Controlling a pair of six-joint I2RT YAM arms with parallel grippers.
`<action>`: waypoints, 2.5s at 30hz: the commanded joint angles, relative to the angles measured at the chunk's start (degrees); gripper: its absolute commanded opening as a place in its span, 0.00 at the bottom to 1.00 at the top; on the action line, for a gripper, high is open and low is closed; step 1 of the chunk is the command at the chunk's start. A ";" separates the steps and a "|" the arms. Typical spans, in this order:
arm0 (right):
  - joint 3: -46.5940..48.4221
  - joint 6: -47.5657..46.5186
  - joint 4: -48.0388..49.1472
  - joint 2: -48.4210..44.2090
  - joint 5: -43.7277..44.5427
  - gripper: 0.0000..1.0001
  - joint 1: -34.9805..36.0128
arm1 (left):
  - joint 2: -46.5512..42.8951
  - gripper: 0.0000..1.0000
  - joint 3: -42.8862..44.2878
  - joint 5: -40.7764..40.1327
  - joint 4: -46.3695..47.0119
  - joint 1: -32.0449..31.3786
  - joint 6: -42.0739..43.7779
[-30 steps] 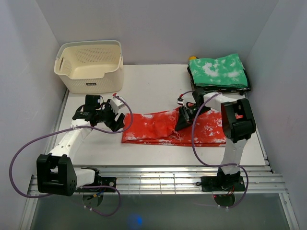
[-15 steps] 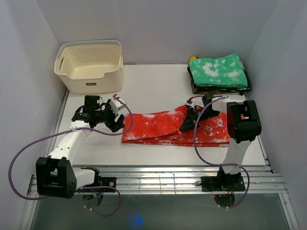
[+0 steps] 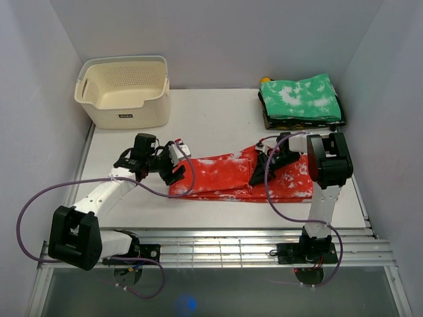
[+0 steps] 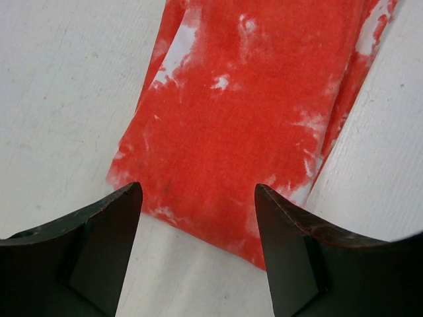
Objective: Fold and stack the trousers
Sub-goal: Fold the trousers
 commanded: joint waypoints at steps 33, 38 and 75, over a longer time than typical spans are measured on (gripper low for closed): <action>-1.67 -12.04 -3.46 -1.10 6.16 0.24 12.69 | 13.94 0.61 -2.10 0.82 -1.70 5.05 -10.14; -0.36 -11.69 -1.18 -0.13 8.00 0.24 12.95 | 9.82 0.71 -0.26 9.07 -5.14 12.34 -14.52; 13.44 -13.27 -4.87 -23.85 23.03 0.78 -3.81 | 31.61 0.31 -1.05 25.70 12.00 26.68 -53.47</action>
